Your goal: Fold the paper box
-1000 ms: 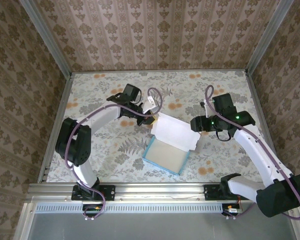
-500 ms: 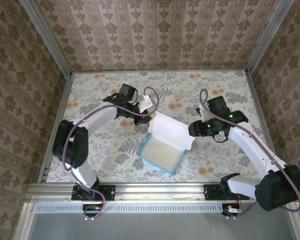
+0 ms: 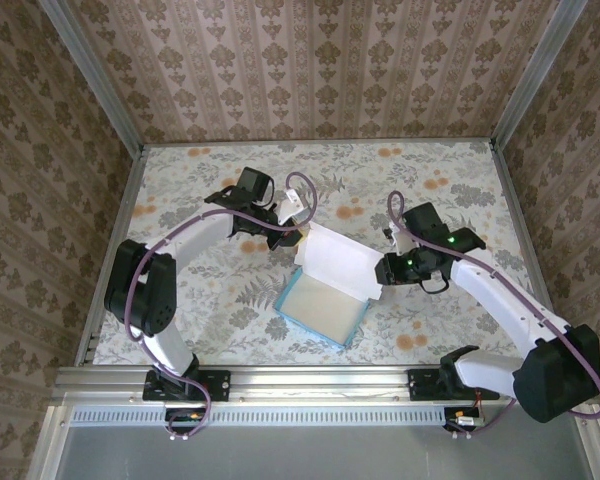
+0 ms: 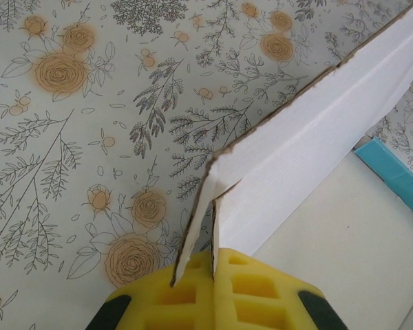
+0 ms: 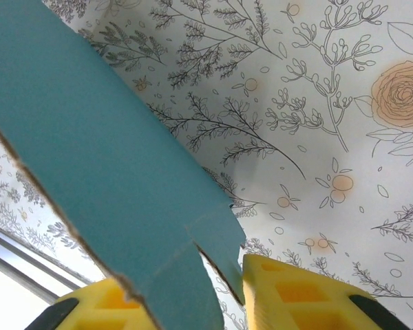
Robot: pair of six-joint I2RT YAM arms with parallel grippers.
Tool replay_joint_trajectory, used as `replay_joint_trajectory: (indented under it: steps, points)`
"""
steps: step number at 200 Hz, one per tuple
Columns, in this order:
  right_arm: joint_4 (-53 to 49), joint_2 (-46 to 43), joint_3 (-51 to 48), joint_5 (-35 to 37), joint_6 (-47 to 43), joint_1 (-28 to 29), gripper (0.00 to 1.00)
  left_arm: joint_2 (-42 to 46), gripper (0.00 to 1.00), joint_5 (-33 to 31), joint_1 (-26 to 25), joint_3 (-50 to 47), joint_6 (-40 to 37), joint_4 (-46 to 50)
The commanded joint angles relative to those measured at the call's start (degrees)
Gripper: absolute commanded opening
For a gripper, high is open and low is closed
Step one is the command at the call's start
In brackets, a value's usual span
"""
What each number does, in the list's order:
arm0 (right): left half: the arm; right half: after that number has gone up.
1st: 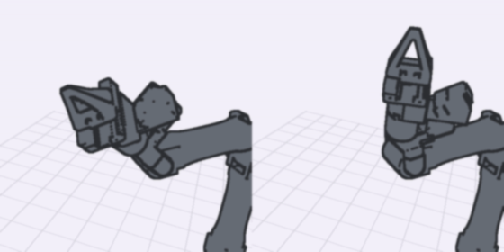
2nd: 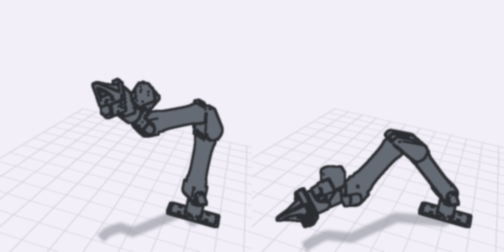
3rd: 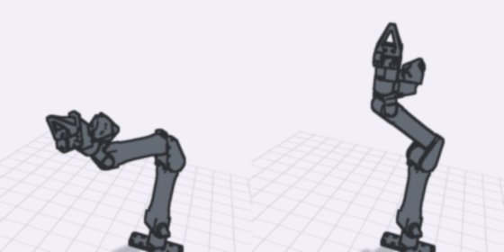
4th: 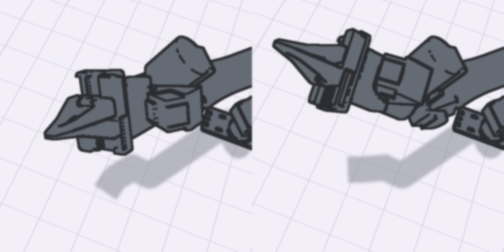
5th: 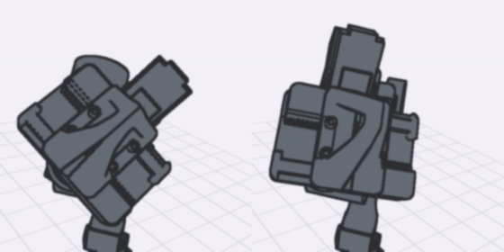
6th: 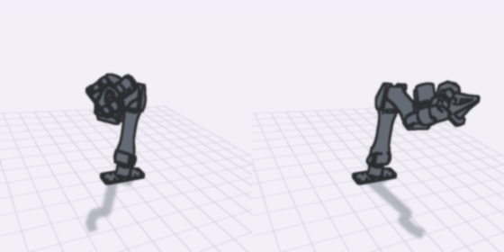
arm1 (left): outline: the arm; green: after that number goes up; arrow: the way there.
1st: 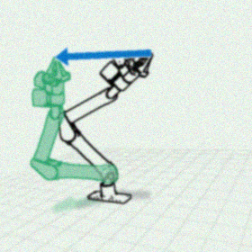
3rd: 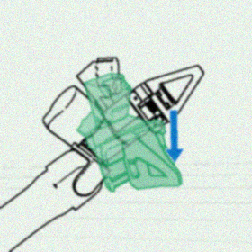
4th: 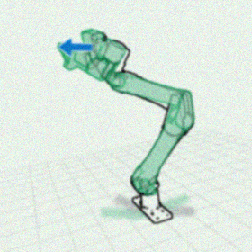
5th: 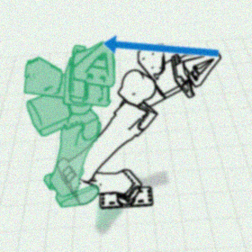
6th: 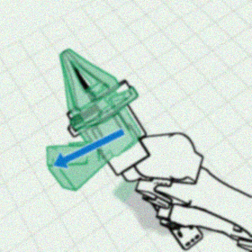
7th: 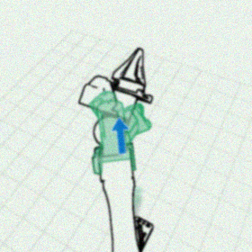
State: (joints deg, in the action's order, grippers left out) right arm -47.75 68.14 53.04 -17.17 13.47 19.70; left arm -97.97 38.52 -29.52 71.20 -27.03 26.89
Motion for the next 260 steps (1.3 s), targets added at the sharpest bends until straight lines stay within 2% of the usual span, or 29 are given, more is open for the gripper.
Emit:
replay_joint_trajectory:
  steps: [1, 33, 65, 82, 170, 220, 260]
  points:
    - [1.9, -0.7, -0.3, 2.0, 1.4, 1.2, 0.28, 0.8, 0.00, 0.3, 0.3, -0.6, 1.7, 0.1]
    - [3.5, 0.5, 0.6, 5.1, 2.6, 4.1, 0.19, 1.4, 0.00, -0.7, -0.2, -1.2, 3.3, 0.0]
    - [3.8, 1.3, 1.6, 10.3, 4.9, 7.1, 0.11, 1.7, 0.00, -1.3, -0.7, -1.2, 8.2, 0.5]
    - [4.3, 1.2, 2.3, 13.5, 6.9, 8.3, 0.08, 2.4, 0.00, -4.8, -1.4, -1.4, 12.0, 0.4]
    - [10.8, 7.2, 13.1, 29.7, 10.2, 9.1, 0.06, 6.6, 0.00, -16.7, -4.7, -2.3, 35.1, -6.5]
    - [18.7, 12.4, 15.6, 32.0, 13.4, 8.9, 0.05, 3.9, 0.00, -24.1, -6.0, -2.9, 47.8, -15.0]
    - [24.3, 15.4, 15.8, 34.0, 16.2, 7.7, 0.04, 1.4, 0.00, -28.3, -7.1, -3.8, 53.8, -21.6]
